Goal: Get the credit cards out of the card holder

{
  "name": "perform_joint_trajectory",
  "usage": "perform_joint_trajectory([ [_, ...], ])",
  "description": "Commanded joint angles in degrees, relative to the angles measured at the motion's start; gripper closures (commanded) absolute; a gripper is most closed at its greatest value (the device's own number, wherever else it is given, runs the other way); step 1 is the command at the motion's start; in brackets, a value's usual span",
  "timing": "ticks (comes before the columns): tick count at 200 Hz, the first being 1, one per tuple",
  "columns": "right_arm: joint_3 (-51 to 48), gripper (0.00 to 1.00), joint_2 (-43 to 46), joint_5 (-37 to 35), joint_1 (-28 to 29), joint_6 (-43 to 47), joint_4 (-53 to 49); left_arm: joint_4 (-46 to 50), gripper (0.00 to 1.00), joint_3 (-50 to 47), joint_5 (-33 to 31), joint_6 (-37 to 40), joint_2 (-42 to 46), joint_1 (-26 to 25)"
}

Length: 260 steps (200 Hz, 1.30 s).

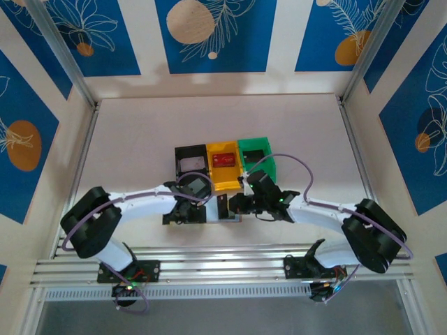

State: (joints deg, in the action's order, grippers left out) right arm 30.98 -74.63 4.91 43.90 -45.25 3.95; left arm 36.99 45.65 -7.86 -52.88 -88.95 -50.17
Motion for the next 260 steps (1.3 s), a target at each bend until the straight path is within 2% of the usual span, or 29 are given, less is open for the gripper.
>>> perform_joint_trajectory([
  [1,-1.29,1.0,3.08,0.79,-0.95,1.49,-2.1,-7.85,0.0,-2.55,9.41,0.48,-2.08,-2.56],
  [64,-4.14,1.0,8.42,4.81,-3.5,1.88,-0.39,-8.3,0.0,-3.17,8.45,2.43,5.39,-2.39],
  [134,-6.25,1.0,13.93,11.79,-6.98,2.56,1.26,-15.31,0.0,-7.27,8.68,9.66,23.04,-2.18],
  [181,-7.6,1.0,16.05,16.9,-8.72,1.57,4.98,-30.23,0.0,-15.24,15.21,10.58,31.21,-1.95],
  [260,-7.88,1.0,16.45,23.61,-9.63,-1.18,11.34,-49.41,0.01,-21.12,22.86,6.54,32.26,-1.89],
])
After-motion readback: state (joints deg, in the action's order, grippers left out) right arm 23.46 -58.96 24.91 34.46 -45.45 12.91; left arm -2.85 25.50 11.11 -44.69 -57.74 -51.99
